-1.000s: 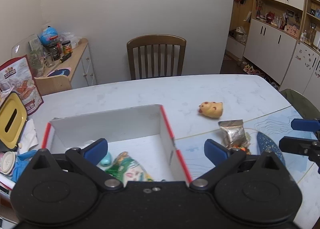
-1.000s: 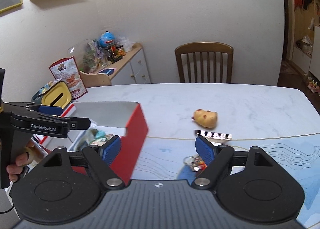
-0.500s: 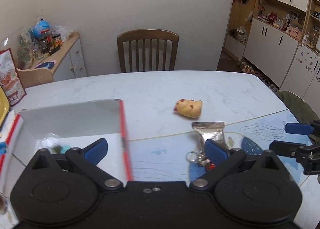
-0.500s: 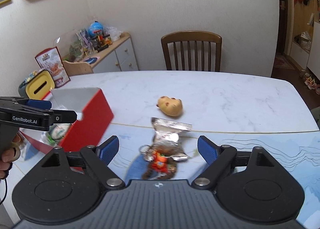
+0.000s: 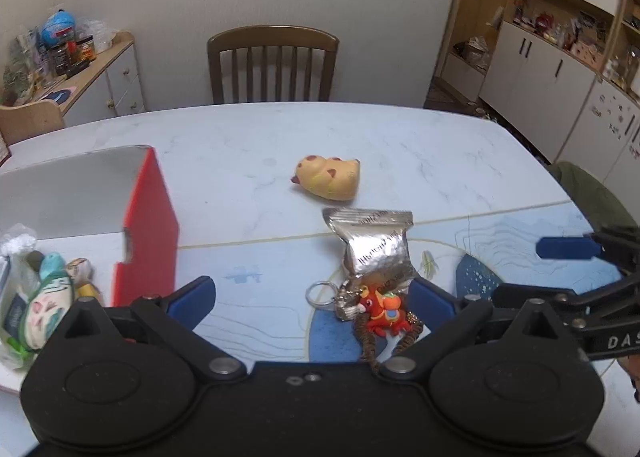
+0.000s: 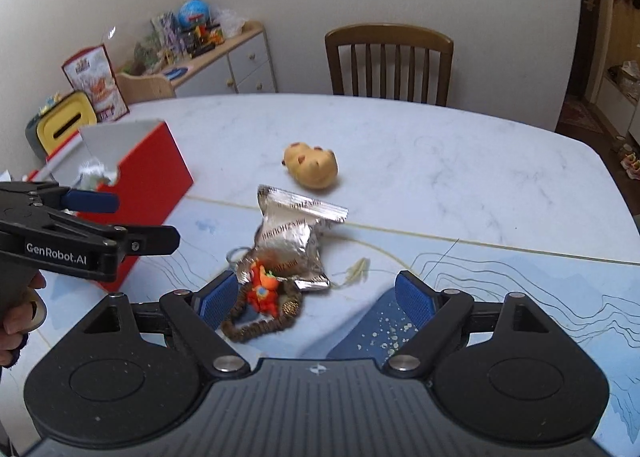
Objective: Organize objects
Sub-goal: 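Grasp the red horse keychain with the left gripper while the right grasps the silver packet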
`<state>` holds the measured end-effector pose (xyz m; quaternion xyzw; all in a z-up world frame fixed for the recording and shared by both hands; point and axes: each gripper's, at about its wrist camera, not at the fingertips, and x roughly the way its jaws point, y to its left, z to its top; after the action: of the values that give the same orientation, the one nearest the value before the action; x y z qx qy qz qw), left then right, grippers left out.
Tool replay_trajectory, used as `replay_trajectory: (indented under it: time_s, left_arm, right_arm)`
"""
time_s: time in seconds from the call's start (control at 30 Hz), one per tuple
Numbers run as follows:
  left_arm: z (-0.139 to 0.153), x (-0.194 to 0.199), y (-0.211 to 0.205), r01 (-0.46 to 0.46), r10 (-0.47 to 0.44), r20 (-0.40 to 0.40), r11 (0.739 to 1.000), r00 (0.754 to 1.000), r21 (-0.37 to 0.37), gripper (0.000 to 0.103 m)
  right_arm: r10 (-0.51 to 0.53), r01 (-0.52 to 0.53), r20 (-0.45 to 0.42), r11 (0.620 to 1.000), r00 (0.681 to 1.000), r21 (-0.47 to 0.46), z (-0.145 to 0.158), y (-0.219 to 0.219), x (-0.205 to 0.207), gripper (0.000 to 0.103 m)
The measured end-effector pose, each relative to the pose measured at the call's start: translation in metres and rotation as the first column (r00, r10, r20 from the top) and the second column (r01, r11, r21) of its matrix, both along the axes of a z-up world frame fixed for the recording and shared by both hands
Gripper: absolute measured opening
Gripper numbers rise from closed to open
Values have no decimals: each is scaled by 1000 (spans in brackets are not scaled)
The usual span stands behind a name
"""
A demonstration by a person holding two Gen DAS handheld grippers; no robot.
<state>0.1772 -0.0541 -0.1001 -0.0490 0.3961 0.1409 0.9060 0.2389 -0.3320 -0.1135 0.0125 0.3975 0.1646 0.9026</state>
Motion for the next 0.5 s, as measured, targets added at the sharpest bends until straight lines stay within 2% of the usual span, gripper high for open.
replay_trajectory:
  time_s: [0.27,0.5]
  left_arm:
    - [-38,7,-18,22,-23,-68,1000,997,-5,102]
    - [-53,11,-27,18,-19,-85,1000,996,-8,102]
  right_arm:
    - [41,-42,-26,999,999,-8,-17,-2,24,86]
    - [113,-113,-38,994,993,2,-25,12,36,86]
